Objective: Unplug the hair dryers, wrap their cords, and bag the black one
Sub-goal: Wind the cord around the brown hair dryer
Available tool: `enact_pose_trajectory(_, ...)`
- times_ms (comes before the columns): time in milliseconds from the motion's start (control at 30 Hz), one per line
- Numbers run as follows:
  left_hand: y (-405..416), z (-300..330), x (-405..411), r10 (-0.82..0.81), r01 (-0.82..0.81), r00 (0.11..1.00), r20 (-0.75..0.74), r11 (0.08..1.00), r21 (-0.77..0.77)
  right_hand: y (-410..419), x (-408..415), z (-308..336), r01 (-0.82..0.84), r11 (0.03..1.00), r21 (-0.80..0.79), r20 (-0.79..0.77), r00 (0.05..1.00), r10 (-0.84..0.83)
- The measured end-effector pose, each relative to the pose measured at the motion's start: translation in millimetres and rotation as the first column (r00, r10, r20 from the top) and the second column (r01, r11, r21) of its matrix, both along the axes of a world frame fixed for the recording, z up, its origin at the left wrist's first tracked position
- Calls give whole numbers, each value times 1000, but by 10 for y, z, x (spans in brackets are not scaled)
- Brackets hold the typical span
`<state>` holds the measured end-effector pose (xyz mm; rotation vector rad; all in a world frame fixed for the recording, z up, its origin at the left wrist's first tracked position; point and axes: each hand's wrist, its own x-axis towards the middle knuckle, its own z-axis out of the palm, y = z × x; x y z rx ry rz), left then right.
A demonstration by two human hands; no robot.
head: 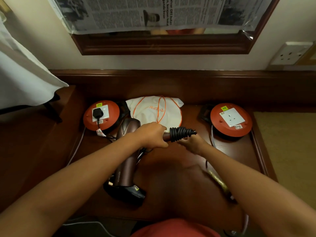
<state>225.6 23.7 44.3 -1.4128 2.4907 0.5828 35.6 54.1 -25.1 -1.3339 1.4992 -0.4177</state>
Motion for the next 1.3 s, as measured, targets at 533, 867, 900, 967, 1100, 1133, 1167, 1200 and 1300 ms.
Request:
enact_pose_trajectory(533, 131, -113, -178, -142, 147, 977, 157, 989, -20, -244, -64, 518, -128, 968, -218, -48, 992, 120)
enact_pose_trajectory(867, 80, -258, -264, -73, 65, 986, 151, 996, 60, 291, -13, 317, -340, 894, -293, -403, 891, 207)
enact_pose_trajectory(900, 82, -271, -280, -71, 61, 986, 151, 996, 69, 316, -17, 298, -361, 878, -314, -445, 873, 200)
enact_pose_trajectory(967, 100, -305, -298, -62, 51, 989, 135, 995, 82, 340, -40, 299, -387, 849, -359, -490, 853, 182)
enact_pose_trajectory(1100, 136, -339, -279, -51, 44, 993, 102, 996, 73, 365, -112, 271, -427, 783, -453, -475, 858, 193)
enact_pose_trajectory(1133, 140, -321, -270, -32, 27, 996, 84, 997, 69, 375, -123, 262, -436, 752, -494, -476, 860, 185)
enact_pose_trajectory(1167, 138, -291, -259, -8, 4, 998, 58, 998, 68, 376, -138, 257, -436, 725, -533, -474, 864, 171)
enact_pose_trajectory(1200, 140, -242, -243, 9, -10, 1000, 26, 998, 55, 376, -153, 260, -429, 707, -563, -467, 870, 157)
enact_pose_trajectory(1300, 217, -58, -104, 60, -72, 993, -97, 990, -120, 382, -220, 298, -371, 711, -598, -418, 901, 118)
